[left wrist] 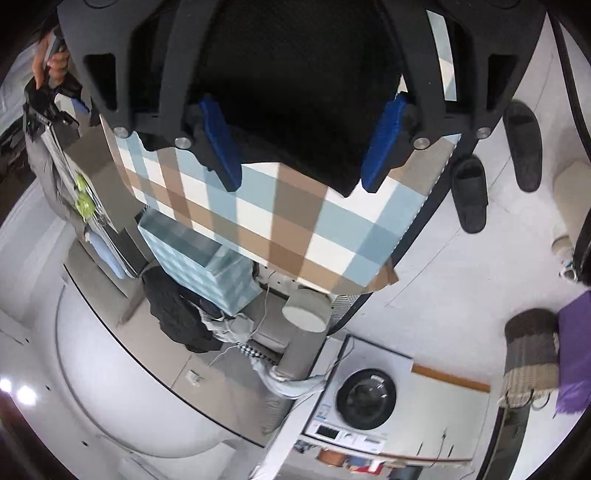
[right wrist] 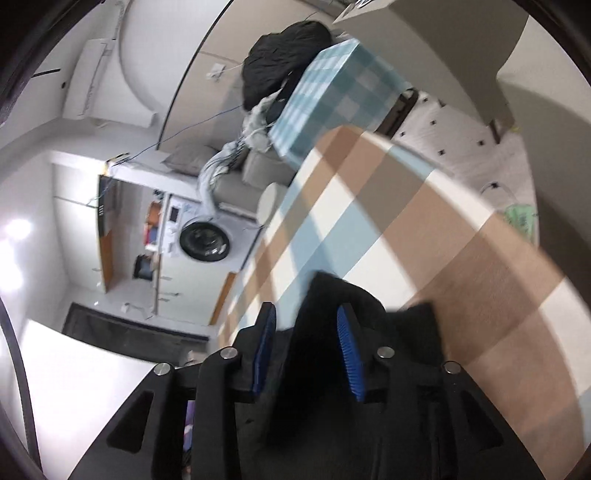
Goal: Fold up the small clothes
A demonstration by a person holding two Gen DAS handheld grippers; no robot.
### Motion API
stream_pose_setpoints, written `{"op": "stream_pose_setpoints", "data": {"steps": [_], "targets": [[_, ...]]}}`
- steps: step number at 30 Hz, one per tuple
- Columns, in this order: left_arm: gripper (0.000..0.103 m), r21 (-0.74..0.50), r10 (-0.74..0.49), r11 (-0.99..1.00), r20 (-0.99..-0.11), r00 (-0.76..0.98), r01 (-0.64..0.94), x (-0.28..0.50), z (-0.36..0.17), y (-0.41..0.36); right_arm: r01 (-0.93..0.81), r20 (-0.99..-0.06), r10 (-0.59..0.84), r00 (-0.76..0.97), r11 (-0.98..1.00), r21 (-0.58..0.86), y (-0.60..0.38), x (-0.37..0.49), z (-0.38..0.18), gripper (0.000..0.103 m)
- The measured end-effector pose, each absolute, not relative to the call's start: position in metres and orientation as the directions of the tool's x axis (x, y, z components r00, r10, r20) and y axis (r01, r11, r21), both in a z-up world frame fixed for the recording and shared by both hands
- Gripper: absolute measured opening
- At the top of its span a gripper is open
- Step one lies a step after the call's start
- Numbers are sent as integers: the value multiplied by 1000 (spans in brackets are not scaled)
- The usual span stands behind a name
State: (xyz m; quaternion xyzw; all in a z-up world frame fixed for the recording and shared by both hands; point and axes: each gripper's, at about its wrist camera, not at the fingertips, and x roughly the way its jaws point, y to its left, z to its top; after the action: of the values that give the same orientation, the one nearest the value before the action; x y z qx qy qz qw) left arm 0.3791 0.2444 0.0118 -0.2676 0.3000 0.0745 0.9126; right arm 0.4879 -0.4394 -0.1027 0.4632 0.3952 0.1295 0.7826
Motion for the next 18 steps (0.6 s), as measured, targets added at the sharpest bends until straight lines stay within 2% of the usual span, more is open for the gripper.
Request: {"op": "stream_pose_setpoints", "data": {"steps": [9,18], "targets": [[64,-394,-9,862,-639,769,-317,370,-19,254,163,-619,447,646,712,683,-444,486,-94,41],[64,-336,0,889,-677,736,-310,366,-31,241,109,-680,392,619,815,570,-428,485,-103,41]]}}
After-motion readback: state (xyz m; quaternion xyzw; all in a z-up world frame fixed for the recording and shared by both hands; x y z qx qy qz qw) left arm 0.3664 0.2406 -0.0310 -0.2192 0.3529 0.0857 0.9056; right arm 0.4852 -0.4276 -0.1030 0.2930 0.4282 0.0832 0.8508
